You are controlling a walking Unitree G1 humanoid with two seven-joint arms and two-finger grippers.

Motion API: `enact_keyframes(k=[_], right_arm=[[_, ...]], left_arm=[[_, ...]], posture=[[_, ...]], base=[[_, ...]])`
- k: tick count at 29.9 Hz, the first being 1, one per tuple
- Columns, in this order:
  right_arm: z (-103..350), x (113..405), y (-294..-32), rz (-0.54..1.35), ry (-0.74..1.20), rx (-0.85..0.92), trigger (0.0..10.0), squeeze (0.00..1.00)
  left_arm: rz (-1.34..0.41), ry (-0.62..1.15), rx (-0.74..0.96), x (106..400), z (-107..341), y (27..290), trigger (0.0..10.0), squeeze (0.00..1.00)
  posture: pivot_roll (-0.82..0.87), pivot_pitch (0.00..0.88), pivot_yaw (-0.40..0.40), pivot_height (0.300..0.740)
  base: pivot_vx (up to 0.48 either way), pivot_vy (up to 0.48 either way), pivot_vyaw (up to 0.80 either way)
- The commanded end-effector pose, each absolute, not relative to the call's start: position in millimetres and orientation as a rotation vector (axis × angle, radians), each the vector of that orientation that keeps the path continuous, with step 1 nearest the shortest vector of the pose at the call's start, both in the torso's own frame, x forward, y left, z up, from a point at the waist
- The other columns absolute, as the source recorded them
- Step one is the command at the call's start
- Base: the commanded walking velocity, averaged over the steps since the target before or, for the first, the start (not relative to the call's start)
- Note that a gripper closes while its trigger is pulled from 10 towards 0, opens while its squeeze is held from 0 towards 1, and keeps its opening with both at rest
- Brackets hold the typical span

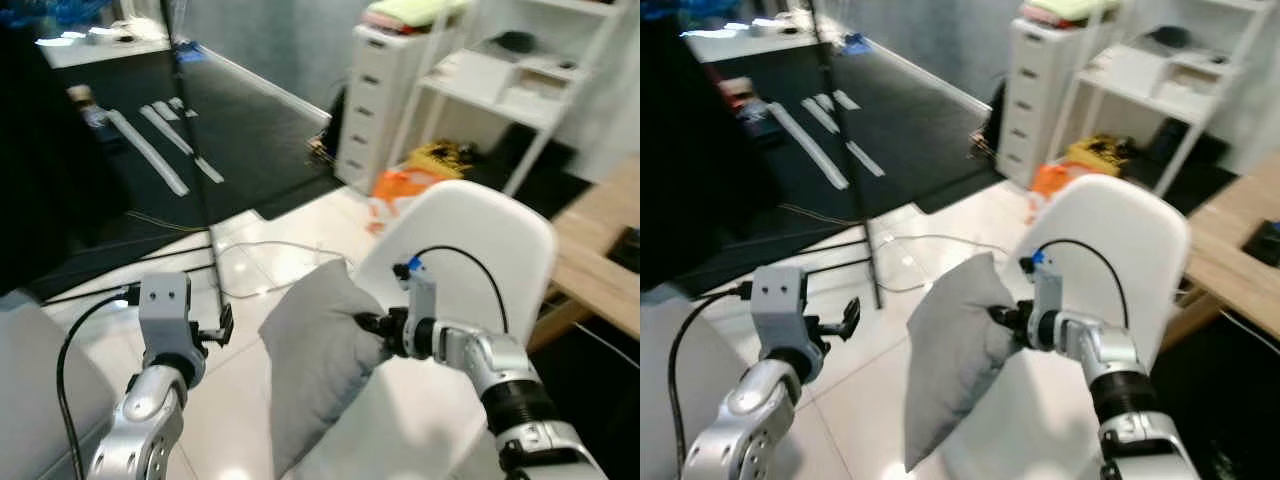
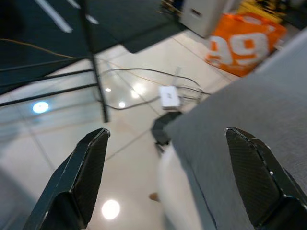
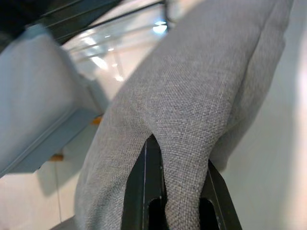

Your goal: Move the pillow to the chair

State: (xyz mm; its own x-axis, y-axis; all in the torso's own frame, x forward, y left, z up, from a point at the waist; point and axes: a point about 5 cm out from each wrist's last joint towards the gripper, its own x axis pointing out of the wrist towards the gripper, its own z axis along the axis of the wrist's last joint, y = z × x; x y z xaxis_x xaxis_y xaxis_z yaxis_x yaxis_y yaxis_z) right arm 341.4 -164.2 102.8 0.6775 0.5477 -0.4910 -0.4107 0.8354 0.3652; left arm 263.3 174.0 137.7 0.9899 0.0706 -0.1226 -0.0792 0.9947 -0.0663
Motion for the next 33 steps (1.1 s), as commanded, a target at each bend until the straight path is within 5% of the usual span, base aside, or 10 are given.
enact_keyframes(k=[1, 9, 23, 33], right_arm=[[105, 343, -164, 0.537, 0.633, 0.211, 10.0, 0.0], [87, 337, -174, 0.458, 0.743, 0.184, 10.0, 0.0], [46, 313, -210, 0.284, 0.979, 0.096, 10.0, 0.0], [57, 323, -193, 0.384, 0.853, 0.146, 10.0, 0.0]], left_arm=[[0.066, 0.146, -0.08, 261, 134, 172, 10.0, 0.0], [0.061, 0.144, -0.08, 261, 135, 173, 10.0, 0.0], [0.045, 0.147, -0.077, 260, 136, 172, 10.0, 0.0], [0.035, 0.153, -0.078, 257, 137, 172, 10.0, 0.0]], posture=[[-0.18, 0.072, -0.06, 0.74], [-0.18, 0.074, -0.056, 0.74], [-0.17, 0.088, -0.048, 0.74], [-0.17, 0.101, -0.034, 0.72]], base=[[0.0, 0.0, -0.67], [0.0, 0.0, -0.64], [0.0, 0.0, 0.0], [0.0, 0.0, 0.0]])
